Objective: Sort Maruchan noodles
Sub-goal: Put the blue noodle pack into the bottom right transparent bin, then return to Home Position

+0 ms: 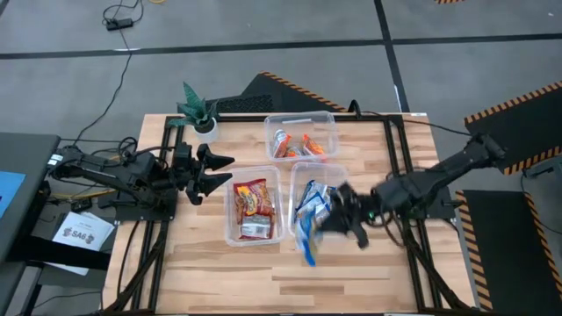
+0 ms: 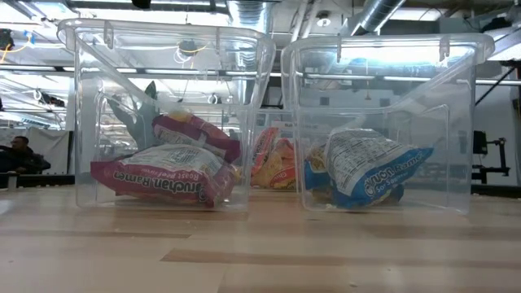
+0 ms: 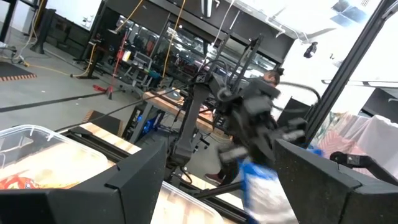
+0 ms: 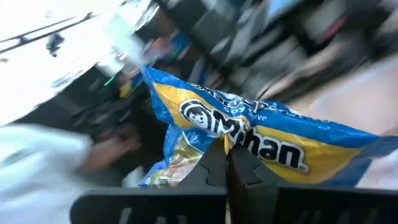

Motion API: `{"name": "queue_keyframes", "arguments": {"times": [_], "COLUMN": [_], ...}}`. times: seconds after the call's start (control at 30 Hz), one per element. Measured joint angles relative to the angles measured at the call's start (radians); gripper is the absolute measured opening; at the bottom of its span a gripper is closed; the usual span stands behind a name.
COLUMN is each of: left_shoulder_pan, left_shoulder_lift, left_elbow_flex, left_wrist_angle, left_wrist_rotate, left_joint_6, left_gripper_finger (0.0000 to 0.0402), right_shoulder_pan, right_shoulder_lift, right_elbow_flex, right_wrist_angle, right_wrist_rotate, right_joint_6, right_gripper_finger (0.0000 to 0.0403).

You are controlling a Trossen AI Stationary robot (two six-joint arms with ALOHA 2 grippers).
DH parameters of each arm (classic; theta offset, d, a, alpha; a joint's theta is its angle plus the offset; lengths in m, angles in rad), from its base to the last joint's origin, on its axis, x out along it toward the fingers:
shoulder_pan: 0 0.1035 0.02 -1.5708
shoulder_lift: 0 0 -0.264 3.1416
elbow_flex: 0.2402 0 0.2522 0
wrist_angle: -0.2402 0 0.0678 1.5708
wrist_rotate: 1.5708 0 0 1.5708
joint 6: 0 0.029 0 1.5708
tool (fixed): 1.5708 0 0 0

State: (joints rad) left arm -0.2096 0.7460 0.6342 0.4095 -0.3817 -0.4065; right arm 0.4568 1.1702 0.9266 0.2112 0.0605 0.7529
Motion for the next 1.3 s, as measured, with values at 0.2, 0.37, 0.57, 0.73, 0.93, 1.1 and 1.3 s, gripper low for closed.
{"name": "queue_keyframes", "arguments": {"times": [0.2, 0.37, 0.57, 0.73, 0.93, 1.1, 1.3], "left_shoulder_pan": [0.0, 0.0, 0.0, 0.0, 0.0, 0.0, 0.0], "left_shoulder_lift": [0.0, 0.0, 0.0, 0.0, -0.001, -0.005, -0.033], "left_elbow_flex": [0.0, 0.0, 0.0, 0.0, 0.0, 0.0, 0.0], "left_wrist_angle": [0.0, 0.0, 0.0, 0.0, -0.001, -0.003, -0.077], "left_wrist_rotate": [0.0, 0.0, 0.0, 0.0, 0.002, 0.046, 0.096], "left_joint_6": [-0.001, -0.008, -0.01, -0.01, -0.026, -0.029, -0.06], "left_gripper_finger": [0.0281, 0.0281, 0.0281, 0.0281, 0.0281, 0.0281, 0.0281], "right_shoulder_pan": [-0.161, -0.221, -0.244, -0.269, -0.296, -0.312, -0.316], "right_shoulder_lift": [-0.049, -0.052, -0.054, -0.082, -0.137, -0.219, -0.285], "right_elbow_flex": [0.04, 0.041, 0.041, 0.041, 0.041, 0.041, 0.041], "right_wrist_angle": [-0.203, -0.373, -0.428, -0.451, -0.422, -0.347, -0.319], "right_wrist_rotate": [0.132, 0.154, 0.17, 0.182, 0.181, 0.182, 0.19], "right_joint_6": [-0.14, -0.112, -0.106, -0.106, -0.108, -0.115, -0.152], "right_gripper_finger": [0.0006, 0.0006, 0.0039, 0.0109, 0.0231, 0.0291, 0.0301]}}
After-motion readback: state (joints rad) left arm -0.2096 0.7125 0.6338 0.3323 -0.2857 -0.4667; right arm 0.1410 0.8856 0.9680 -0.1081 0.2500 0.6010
